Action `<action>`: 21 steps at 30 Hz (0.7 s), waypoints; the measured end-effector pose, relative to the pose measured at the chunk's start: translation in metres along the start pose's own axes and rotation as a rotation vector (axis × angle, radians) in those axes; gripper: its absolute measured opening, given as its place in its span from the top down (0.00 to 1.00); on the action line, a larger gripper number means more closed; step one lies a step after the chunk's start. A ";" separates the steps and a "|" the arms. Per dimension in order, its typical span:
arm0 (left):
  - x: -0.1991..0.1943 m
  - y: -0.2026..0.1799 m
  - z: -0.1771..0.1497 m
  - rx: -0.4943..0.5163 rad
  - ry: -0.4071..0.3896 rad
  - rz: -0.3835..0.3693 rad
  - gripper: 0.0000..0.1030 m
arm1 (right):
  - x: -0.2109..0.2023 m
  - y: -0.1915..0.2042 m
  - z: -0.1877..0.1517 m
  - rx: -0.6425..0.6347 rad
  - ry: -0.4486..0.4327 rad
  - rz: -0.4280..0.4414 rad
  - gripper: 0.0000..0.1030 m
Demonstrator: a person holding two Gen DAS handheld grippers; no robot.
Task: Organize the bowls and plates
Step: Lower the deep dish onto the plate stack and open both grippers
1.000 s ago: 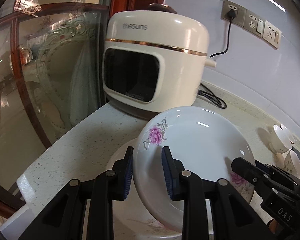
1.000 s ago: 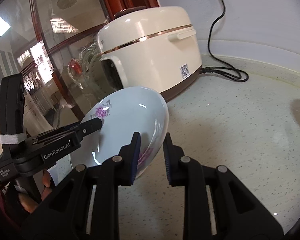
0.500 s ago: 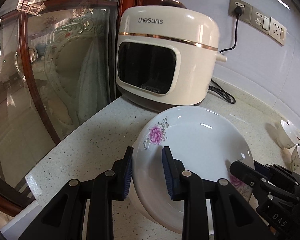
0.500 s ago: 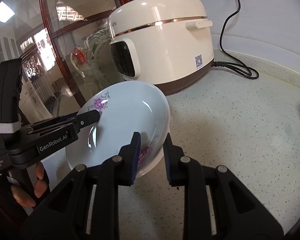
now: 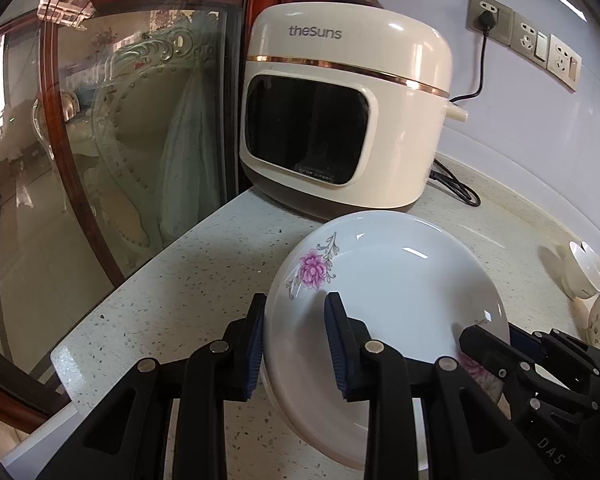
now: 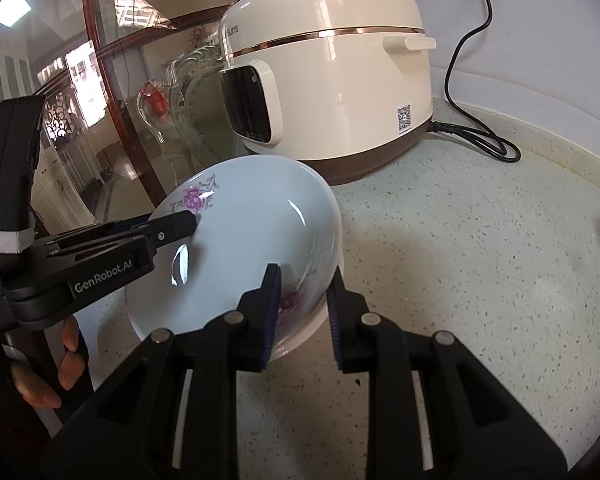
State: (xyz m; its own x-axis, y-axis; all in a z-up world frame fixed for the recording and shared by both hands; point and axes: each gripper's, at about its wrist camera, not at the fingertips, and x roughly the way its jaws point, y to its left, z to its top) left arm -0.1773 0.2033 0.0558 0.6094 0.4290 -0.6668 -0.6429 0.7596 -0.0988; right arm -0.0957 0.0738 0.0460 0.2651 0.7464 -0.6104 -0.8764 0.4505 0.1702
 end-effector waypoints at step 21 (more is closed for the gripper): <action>0.002 -0.001 -0.004 0.032 -0.011 0.075 0.48 | -0.001 0.005 0.001 -0.027 0.002 -0.011 0.46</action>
State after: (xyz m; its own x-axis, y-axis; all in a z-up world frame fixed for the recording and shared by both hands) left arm -0.1769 0.2014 0.0513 0.5652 0.4903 -0.6634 -0.6716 0.7405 -0.0250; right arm -0.1001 0.0756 0.0485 0.2735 0.7404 -0.6140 -0.8840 0.4452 0.1430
